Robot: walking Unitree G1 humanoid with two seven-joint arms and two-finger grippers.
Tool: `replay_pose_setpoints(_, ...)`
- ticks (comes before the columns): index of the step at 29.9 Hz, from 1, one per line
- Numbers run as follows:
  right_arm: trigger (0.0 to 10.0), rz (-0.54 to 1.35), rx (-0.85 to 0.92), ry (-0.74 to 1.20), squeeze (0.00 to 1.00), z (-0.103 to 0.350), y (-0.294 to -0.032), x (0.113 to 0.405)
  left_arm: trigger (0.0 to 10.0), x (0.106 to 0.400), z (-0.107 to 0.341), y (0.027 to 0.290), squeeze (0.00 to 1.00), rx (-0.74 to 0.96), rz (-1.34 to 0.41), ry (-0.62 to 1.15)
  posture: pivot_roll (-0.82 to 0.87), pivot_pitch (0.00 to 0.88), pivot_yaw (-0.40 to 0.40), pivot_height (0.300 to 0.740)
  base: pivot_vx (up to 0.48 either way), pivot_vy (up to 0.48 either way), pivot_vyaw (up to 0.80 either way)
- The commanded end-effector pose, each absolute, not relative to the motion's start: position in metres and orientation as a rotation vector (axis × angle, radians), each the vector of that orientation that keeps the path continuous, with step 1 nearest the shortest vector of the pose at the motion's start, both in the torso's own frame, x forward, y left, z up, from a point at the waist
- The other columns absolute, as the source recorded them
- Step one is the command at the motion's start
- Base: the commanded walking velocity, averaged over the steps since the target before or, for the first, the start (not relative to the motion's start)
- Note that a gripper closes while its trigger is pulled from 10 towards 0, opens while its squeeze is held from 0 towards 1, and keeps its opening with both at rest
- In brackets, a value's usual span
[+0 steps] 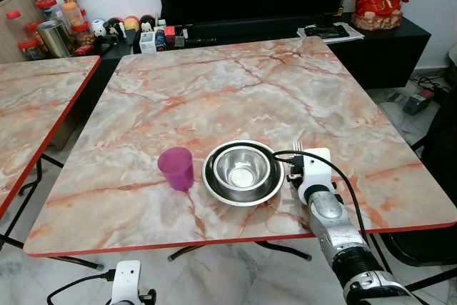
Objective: Setting the table
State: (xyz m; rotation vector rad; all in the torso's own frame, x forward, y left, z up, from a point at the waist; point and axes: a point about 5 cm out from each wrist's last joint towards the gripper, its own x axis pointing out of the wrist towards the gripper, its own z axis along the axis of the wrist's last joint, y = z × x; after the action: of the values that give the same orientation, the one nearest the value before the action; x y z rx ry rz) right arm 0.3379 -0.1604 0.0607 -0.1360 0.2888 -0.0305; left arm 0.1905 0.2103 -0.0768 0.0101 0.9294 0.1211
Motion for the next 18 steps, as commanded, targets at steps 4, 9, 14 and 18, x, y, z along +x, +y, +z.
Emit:
replay_pose_setpoints(4,10.0,-0.059,-0.118,0.209,0.0,0.074,-0.161,0.344,10.0,0.191,-0.075,0.217,0.0,0.034,0.12,0.938,-0.04,0.0,0.101,0.74,0.0,0.0,0.0)
replay_pose_setpoints(9,10.0,-0.09,-0.128,0.063,0.0,0.099,-0.165,0.35,10.0,0.193,-0.075,0.215,0.0,0.031,0.117,0.936,-0.05,0.0,0.1,0.74,0.0,0.0,0.0)
replay_pose_setpoints(14,10.0,-0.12,-0.101,-0.032,0.0,0.117,-0.166,0.354,10.0,0.194,-0.075,0.213,0.0,0.027,0.115,0.932,-0.05,0.0,0.097,0.74,0.0,0.0,0.0)
replay_pose_setpoints(18,10.0,-0.119,-0.084,-0.097,0.0,0.128,-0.164,0.355,10.0,0.195,-0.074,0.213,0.0,0.022,0.118,0.926,-0.05,0.0,0.097,0.74,0.0,0.0,0.0)
